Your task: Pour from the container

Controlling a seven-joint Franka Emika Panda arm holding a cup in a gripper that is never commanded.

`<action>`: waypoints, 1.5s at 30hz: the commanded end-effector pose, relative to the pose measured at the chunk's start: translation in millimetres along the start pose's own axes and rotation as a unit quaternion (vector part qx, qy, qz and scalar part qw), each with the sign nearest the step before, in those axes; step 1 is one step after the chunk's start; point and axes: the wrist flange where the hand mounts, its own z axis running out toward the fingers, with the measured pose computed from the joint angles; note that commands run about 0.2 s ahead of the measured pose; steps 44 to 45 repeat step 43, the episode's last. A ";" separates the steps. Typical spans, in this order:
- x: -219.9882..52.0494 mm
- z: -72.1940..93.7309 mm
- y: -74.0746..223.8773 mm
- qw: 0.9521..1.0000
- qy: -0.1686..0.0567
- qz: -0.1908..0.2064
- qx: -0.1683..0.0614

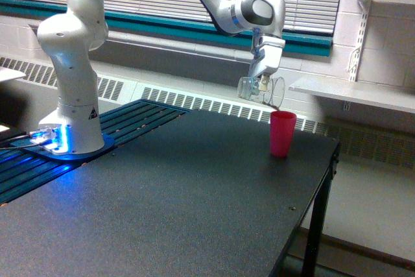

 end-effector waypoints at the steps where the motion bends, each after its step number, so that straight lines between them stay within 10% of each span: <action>1: -8.5 -2.2 -9.5 1.000 0.001 -0.025 -0.005; 45: 18.7 -33.4 6.8 0.999 0.031 0.014 0.014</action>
